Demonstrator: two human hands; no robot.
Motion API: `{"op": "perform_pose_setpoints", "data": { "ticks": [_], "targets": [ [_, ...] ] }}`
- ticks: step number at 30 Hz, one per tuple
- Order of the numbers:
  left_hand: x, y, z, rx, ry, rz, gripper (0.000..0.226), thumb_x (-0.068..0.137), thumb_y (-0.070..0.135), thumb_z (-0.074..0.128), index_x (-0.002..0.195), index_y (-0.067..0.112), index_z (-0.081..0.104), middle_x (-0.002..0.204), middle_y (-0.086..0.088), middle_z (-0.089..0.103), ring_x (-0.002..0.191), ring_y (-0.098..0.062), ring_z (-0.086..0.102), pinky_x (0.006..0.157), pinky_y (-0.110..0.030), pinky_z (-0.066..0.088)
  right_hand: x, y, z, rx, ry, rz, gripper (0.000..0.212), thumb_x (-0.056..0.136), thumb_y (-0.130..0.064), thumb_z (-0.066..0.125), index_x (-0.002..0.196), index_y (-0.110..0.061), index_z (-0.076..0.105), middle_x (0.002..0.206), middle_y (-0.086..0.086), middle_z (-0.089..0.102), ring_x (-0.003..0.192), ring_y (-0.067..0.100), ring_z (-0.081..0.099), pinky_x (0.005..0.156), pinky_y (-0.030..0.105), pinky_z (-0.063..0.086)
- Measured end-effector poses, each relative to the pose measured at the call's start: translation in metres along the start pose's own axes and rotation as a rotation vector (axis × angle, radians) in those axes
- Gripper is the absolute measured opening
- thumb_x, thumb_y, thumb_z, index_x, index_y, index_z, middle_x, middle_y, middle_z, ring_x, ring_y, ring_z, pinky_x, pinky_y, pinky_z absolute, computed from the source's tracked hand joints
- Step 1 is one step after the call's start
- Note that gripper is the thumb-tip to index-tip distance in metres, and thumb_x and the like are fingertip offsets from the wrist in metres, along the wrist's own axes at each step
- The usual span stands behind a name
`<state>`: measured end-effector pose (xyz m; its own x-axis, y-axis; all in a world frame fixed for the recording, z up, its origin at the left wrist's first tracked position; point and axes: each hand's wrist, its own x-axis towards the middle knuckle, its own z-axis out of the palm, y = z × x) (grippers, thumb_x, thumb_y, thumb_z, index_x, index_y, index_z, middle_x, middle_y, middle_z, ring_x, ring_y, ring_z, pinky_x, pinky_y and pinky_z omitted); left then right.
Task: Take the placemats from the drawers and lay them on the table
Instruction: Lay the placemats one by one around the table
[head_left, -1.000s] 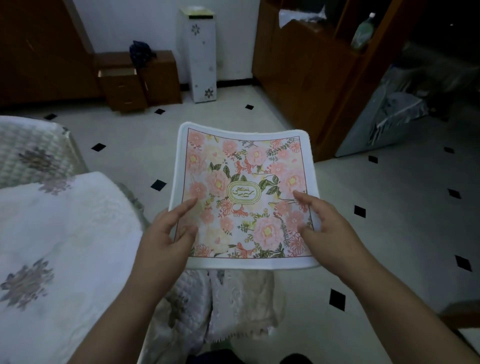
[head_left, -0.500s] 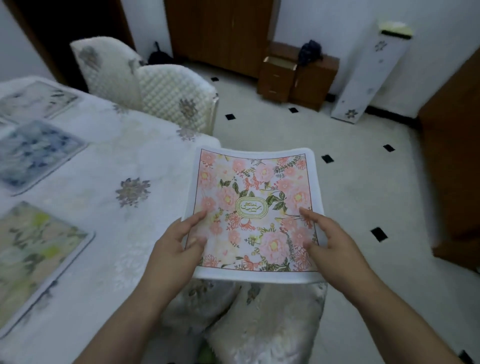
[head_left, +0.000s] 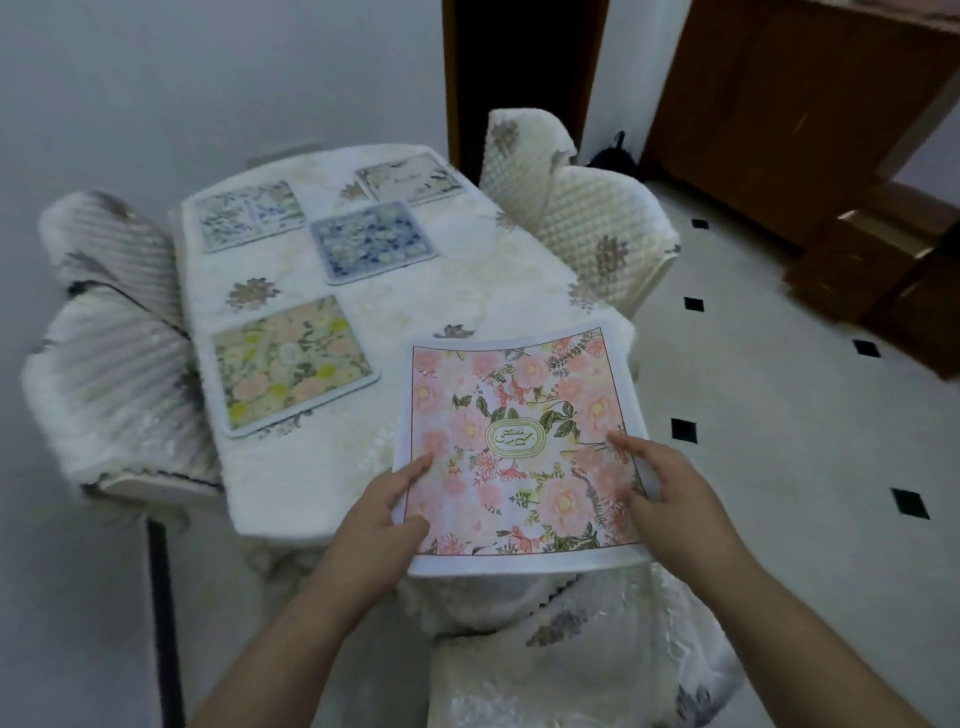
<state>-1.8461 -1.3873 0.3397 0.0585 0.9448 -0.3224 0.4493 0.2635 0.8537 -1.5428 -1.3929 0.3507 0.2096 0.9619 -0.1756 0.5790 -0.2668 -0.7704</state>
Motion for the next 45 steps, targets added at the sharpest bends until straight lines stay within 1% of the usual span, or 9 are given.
{"op": "perform_pose_setpoints", "data": {
  "ticks": [12,17,20,23,27,33,36,38,45],
  "targets": [
    [0.09,-0.043,0.006,-0.065,0.097,-0.127,0.078,0.081,0.003,0.065,0.133,0.061,0.054,0.139,0.013,0.061,0.12,-0.018,0.065,0.098,-0.043,0.057,0.113,0.009,0.034,-0.084,-0.157,-0.056,0.059,0.095,0.003,0.048,0.141,-0.033,0.051,0.131,-0.009,0.044,0.097,0.004,0.057,0.068,0.02,0.049],
    [0.138,-0.049,0.029,-0.094,0.195,-0.151,0.075,0.084,0.002,0.068,0.133,0.057,0.055,0.139,0.007,0.061,0.114,-0.017,0.067,0.089,-0.028,0.059,0.192,0.019,0.048,-0.127,-0.286,-0.099,0.069,0.089,0.01,0.045,0.148,-0.025,0.044,0.145,-0.001,0.039,0.132,0.017,0.042,0.102,0.029,0.044],
    [0.156,-0.054,0.051,-0.167,0.316,-0.23,0.07,0.087,-0.008,0.066,0.139,0.039,0.058,0.137,0.004,0.061,0.102,-0.013,0.07,0.073,-0.018,0.057,0.237,0.028,0.06,-0.16,-0.383,-0.141,0.069,0.089,0.008,0.047,0.151,-0.024,0.041,0.146,-0.001,0.036,0.126,0.016,0.043,0.096,0.023,0.043],
    [0.174,-0.061,0.068,-0.19,0.419,-0.266,0.067,0.088,-0.007,0.066,0.136,0.039,0.06,0.136,0.007,0.06,0.102,-0.011,0.068,0.082,-0.031,0.061,0.274,0.041,0.075,-0.174,-0.444,-0.172,0.073,0.086,0.006,0.05,0.151,-0.027,0.04,0.146,-0.002,0.037,0.122,0.015,0.047,0.094,0.035,0.053],
    [0.198,-0.071,0.081,-0.223,0.5,-0.302,0.067,0.088,-0.009,0.066,0.134,0.039,0.061,0.135,0.009,0.059,0.109,-0.014,0.065,0.088,-0.035,0.06,0.316,0.053,0.095,-0.18,-0.486,-0.214,0.073,0.086,0.004,0.052,0.152,-0.021,0.039,0.142,0.004,0.04,0.134,0.022,0.042,0.109,0.041,0.044],
    [0.214,-0.099,0.091,-0.187,0.445,-0.34,0.061,0.093,0.0,0.064,0.142,0.035,0.055,0.141,0.004,0.057,0.121,-0.018,0.059,0.094,-0.028,0.053,0.35,0.107,0.121,-0.176,-0.581,-0.13,0.082,0.069,-0.012,0.046,0.149,-0.029,0.043,0.142,0.008,0.044,0.122,0.025,0.053,0.099,0.045,0.053],
    [0.213,-0.113,0.101,-0.079,0.375,-0.325,0.064,0.094,0.01,0.068,0.149,0.036,0.047,0.152,0.006,0.042,0.14,-0.015,0.041,0.115,-0.031,0.034,0.35,0.118,0.122,-0.229,-0.558,-0.168,0.077,0.074,-0.018,0.049,0.149,-0.03,0.041,0.135,0.006,0.047,0.112,0.02,0.057,0.093,0.042,0.056],
    [0.212,-0.117,0.104,-0.023,0.353,-0.318,0.066,0.094,0.016,0.07,0.151,0.037,0.045,0.151,0.002,0.038,0.139,-0.013,0.036,0.113,-0.027,0.029,0.343,0.11,0.119,-0.27,-0.547,-0.192,0.073,0.082,-0.01,0.053,0.152,-0.026,0.039,0.134,0.007,0.043,0.111,0.017,0.05,0.096,0.035,0.051],
    [0.214,-0.123,0.098,-0.106,0.34,-0.336,0.065,0.089,0.022,0.076,0.14,0.052,0.05,0.155,0.006,0.039,0.138,-0.018,0.043,0.115,-0.041,0.039,0.347,0.11,0.121,-0.318,-0.619,-0.193,0.074,0.091,-0.002,0.05,0.157,-0.025,0.025,0.141,0.008,0.028,0.11,0.021,0.049,0.099,0.036,0.05]
  ]
}}
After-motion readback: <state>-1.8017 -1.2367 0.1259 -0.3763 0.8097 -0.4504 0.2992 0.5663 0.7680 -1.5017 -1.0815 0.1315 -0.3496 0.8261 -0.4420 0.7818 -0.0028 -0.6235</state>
